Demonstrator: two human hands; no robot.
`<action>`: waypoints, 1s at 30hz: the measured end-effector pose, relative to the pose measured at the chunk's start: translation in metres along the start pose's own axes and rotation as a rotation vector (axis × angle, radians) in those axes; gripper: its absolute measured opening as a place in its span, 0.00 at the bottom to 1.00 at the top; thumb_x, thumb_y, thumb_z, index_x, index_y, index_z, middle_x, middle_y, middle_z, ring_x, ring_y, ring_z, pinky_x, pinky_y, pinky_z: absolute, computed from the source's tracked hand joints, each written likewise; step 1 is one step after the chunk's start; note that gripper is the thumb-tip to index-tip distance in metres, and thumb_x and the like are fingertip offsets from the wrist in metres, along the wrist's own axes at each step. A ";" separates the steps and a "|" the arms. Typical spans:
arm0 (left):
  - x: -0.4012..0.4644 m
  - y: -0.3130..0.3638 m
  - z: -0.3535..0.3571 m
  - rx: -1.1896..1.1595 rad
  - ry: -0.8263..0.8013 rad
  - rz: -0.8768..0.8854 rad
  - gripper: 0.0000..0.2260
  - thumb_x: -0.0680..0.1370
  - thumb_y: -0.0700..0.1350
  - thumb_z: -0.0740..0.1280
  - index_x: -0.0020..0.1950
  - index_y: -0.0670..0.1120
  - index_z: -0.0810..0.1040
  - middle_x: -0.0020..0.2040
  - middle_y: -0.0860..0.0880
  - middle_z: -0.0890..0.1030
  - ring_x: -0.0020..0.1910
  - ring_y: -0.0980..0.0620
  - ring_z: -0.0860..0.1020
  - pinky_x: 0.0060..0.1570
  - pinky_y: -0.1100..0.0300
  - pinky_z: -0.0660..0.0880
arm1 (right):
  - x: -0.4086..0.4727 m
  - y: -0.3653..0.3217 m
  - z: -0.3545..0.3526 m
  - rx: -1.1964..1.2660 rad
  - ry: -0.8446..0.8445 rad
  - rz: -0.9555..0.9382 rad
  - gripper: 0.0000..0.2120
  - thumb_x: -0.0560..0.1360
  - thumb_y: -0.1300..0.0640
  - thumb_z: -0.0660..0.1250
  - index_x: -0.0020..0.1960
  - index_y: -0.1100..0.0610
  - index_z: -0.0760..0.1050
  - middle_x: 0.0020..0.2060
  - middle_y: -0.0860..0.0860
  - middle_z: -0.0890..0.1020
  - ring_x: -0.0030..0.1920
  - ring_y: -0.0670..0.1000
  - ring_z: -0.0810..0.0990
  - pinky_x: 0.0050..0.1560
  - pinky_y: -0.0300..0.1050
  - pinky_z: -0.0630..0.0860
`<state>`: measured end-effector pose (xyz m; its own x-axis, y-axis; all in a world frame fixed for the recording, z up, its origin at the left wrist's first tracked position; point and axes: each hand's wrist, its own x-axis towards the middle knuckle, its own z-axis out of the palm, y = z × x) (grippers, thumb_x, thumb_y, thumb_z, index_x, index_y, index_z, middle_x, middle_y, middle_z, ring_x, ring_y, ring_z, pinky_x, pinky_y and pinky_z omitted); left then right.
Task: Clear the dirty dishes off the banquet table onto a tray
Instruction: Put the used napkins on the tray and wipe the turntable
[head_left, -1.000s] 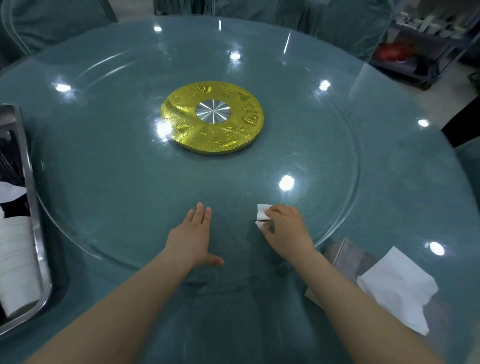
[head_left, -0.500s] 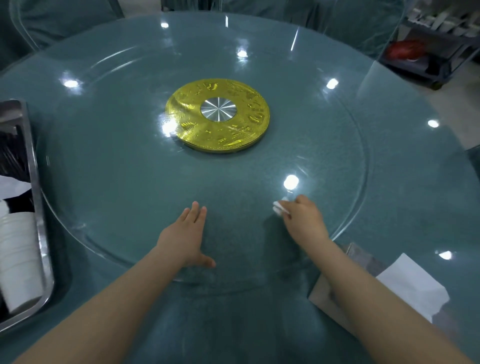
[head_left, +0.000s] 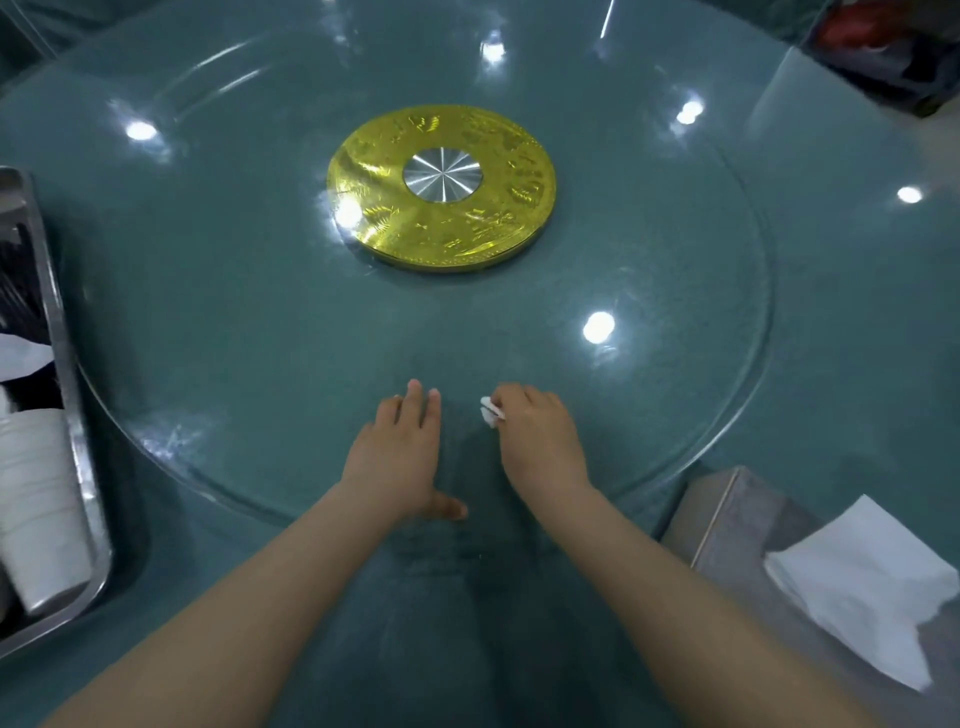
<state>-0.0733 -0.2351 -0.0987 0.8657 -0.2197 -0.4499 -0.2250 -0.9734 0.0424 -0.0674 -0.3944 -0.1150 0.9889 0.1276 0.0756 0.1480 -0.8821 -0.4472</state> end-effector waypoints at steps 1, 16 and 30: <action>0.001 0.000 0.000 -0.026 0.002 0.005 0.59 0.62 0.71 0.69 0.77 0.44 0.39 0.78 0.43 0.42 0.74 0.41 0.50 0.72 0.51 0.59 | -0.001 0.002 -0.001 0.017 0.000 -0.003 0.06 0.69 0.71 0.68 0.42 0.63 0.77 0.37 0.58 0.80 0.38 0.61 0.76 0.39 0.43 0.63; 0.012 -0.089 0.007 -0.321 0.178 -0.113 0.58 0.64 0.66 0.72 0.77 0.45 0.39 0.78 0.47 0.39 0.77 0.49 0.42 0.74 0.52 0.44 | 0.078 0.079 -0.040 -0.042 0.136 0.417 0.12 0.76 0.64 0.61 0.51 0.59 0.83 0.48 0.61 0.82 0.48 0.63 0.78 0.46 0.48 0.72; 0.013 -0.101 0.019 -0.242 0.156 -0.074 0.46 0.70 0.66 0.66 0.78 0.49 0.45 0.79 0.50 0.43 0.77 0.48 0.44 0.73 0.44 0.47 | 0.033 0.056 -0.019 -0.144 0.044 0.190 0.16 0.76 0.65 0.59 0.61 0.59 0.77 0.59 0.57 0.74 0.56 0.60 0.71 0.58 0.44 0.63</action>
<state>-0.0477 -0.1386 -0.1254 0.9384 -0.1361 -0.3175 -0.0613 -0.9702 0.2345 -0.0270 -0.4489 -0.1205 0.9970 -0.0642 0.0421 -0.0471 -0.9442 -0.3261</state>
